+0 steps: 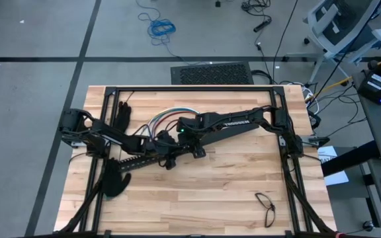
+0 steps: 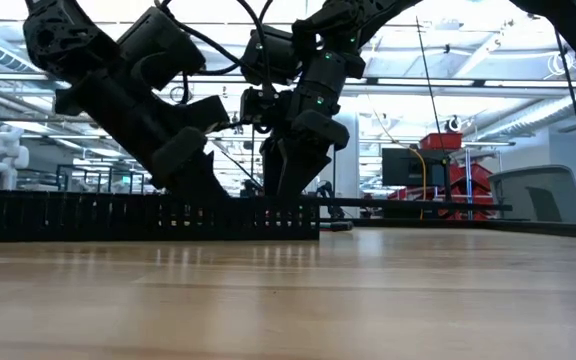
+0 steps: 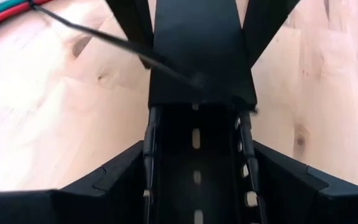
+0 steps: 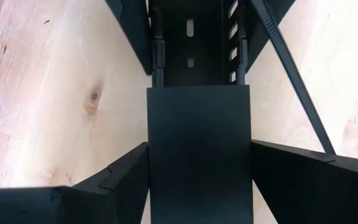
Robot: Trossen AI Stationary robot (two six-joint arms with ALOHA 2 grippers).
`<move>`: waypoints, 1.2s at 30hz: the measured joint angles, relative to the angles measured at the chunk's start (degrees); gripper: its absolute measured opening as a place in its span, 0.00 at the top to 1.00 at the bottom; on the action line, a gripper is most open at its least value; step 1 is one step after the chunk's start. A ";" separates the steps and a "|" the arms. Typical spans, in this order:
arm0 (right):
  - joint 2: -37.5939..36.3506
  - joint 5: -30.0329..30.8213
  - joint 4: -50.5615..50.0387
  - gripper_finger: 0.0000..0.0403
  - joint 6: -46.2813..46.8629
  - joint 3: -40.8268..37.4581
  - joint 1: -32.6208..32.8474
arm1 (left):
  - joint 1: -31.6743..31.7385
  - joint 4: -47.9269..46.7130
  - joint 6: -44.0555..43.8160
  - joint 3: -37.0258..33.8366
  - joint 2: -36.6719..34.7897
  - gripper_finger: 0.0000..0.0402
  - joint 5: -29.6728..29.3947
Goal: Ziptie cables
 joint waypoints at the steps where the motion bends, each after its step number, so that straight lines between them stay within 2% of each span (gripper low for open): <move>1: 0.00 0.04 0.02 0.39 0.00 0.00 0.00 | 0.00 -1.09 0.06 0.00 -0.73 0.35 -0.05; 7: 0.00 0.21 0.12 0.39 0.00 -0.04 -0.04 | 0.00 -5.20 0.14 -0.04 -4.58 0.35 -1.21; 36: 0.00 0.45 1.20 0.39 2.41 -0.08 -0.02 | -0.13 -3.49 -0.37 -0.09 -3.14 0.35 -2.50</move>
